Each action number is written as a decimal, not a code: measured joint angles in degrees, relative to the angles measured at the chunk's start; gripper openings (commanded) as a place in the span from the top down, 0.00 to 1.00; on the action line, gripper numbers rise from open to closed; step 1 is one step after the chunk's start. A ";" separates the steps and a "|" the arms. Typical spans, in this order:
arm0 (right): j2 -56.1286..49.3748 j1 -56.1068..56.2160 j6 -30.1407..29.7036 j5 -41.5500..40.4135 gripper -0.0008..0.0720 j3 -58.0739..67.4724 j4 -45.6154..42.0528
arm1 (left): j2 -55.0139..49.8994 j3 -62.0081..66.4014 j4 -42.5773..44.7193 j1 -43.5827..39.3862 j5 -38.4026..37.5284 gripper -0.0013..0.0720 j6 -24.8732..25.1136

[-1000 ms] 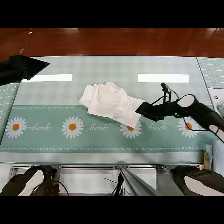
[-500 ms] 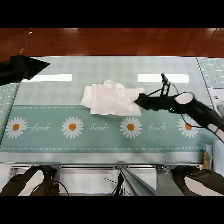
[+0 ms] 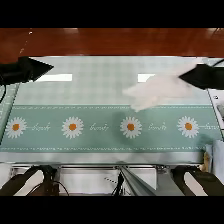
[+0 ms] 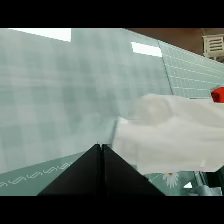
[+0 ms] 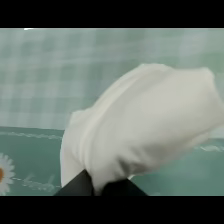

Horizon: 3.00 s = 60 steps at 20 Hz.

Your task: Fold the shirts.

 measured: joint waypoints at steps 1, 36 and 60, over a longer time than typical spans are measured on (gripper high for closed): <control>0.81 -2.84 0.85 3.78 0.95 1.62 -3.06 | -0.55 0.00 0.00 0.00 0.00 0.95 0.42; 11.65 -32.41 -0.37 29.16 0.39 6.21 -71.63 | -10.12 0.02 -0.66 0.02 2.45 0.95 8.90; -21.49 2.86 -9.97 -4.02 0.15 6.19 -17.81 | -11.93 19.32 51.58 -27.19 1.51 0.00 -16.09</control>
